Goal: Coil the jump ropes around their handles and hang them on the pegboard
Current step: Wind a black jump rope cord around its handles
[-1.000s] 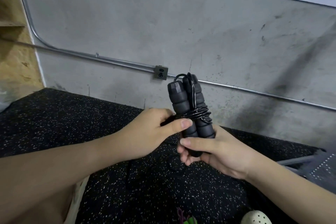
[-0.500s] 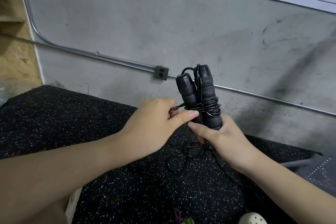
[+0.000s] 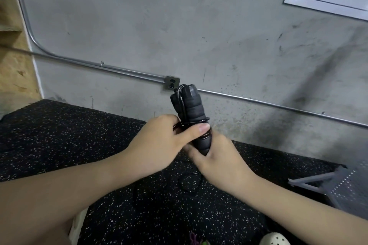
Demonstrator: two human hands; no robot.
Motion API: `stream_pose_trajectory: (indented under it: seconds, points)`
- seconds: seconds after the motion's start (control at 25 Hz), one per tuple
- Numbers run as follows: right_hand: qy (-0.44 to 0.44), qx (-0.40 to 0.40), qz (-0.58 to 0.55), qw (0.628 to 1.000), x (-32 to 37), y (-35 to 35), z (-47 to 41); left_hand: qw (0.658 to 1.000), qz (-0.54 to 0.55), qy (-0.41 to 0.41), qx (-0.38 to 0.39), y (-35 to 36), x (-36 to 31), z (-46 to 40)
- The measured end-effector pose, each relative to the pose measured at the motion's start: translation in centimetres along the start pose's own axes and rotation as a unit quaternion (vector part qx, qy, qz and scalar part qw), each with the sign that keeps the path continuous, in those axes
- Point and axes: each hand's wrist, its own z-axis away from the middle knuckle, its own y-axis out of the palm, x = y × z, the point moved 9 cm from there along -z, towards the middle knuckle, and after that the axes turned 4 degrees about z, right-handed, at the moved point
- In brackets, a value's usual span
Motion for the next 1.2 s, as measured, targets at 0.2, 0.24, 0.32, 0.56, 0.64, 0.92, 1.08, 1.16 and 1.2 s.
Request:
stream_pose_trajectory:
  seconds: [0.2,0.24,0.32,0.56,0.64,0.92,1.08,1.16,1.2]
  points:
    - [0.093,0.249,-0.410,0.872,0.1,2.2,2.7,0.982,0.129,0.036,0.130,2.5,-0.1,0.7]
    - [0.092,0.255,-0.409,0.871,0.1,2.0,3.0,0.979,0.140,0.037,0.145,2.7,-0.3,0.8]
    - [0.099,0.224,-0.369,0.897,-0.5,1.3,3.1,0.982,0.117,0.019,0.149,2.9,-0.1,1.0]
    - [0.121,0.099,-0.271,0.950,-2.4,-1.4,2.7,0.995,0.016,-0.005,0.099,1.8,-0.6,1.1]
    - [0.121,0.072,-0.243,0.960,-2.6,-2.0,2.6,0.996,0.003,0.021,0.086,1.9,-1.7,1.5]
    - [0.117,0.012,-0.164,0.979,-2.1,-2.9,2.6,0.996,-0.059,0.038,0.047,2.1,-4.4,3.2]
    - [0.068,-0.061,-0.105,0.990,-0.2,-3.9,2.3,0.993,-0.099,0.060,-0.010,0.7,-5.0,2.5]
    - [0.065,-0.018,-0.186,0.980,0.7,-3.4,2.2,0.991,-0.103,0.083,-0.025,-0.3,-5.3,2.0]
    - [0.072,0.025,-0.240,0.968,0.9,-2.9,2.3,0.990,-0.097,0.095,-0.024,-0.6,-5.4,1.8]
